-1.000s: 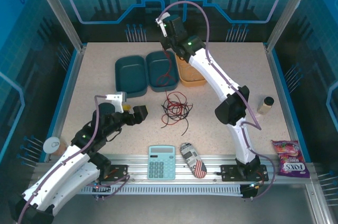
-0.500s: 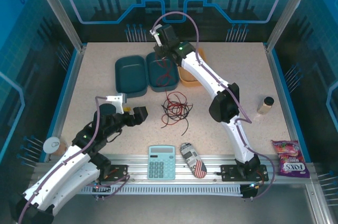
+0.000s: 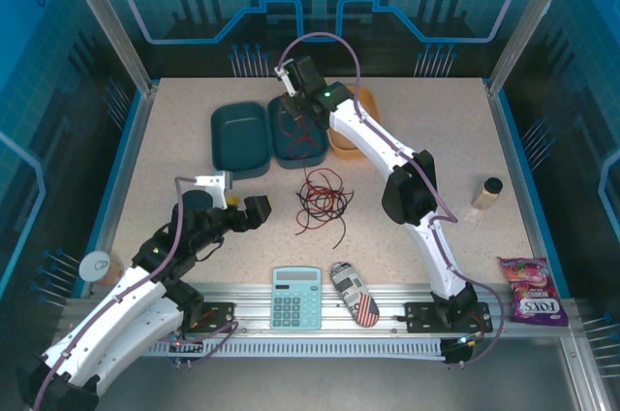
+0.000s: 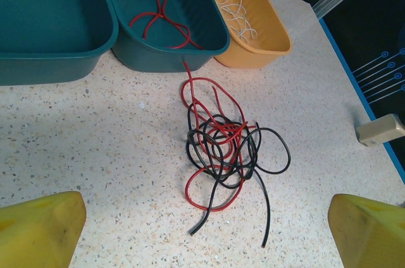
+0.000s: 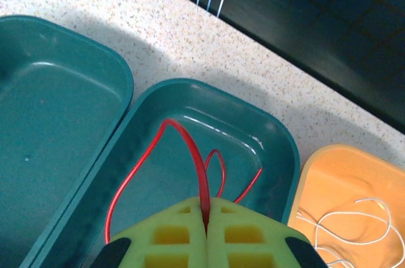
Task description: Untangle the cables
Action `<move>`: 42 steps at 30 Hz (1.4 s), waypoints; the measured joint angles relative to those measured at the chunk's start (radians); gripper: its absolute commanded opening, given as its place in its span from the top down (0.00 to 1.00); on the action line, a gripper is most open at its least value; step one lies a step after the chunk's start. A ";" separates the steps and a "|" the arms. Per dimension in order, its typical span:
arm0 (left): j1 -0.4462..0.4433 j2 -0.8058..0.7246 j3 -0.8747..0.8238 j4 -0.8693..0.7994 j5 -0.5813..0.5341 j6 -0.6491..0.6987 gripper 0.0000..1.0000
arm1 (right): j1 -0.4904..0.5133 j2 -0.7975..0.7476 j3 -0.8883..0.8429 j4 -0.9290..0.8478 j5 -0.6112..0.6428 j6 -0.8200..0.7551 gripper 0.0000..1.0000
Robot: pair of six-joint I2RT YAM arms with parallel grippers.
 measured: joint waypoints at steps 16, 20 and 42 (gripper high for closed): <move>0.000 0.000 -0.005 0.000 0.000 -0.024 0.01 | -0.010 0.046 0.000 -0.055 -0.016 0.040 0.87; 0.000 0.000 -0.005 0.000 0.000 -0.024 0.01 | -0.021 0.060 0.000 -0.067 -0.017 0.052 0.87; 0.000 0.059 -0.010 0.000 0.000 -0.027 0.01 | -0.018 -0.170 -0.310 -0.122 0.012 0.174 0.49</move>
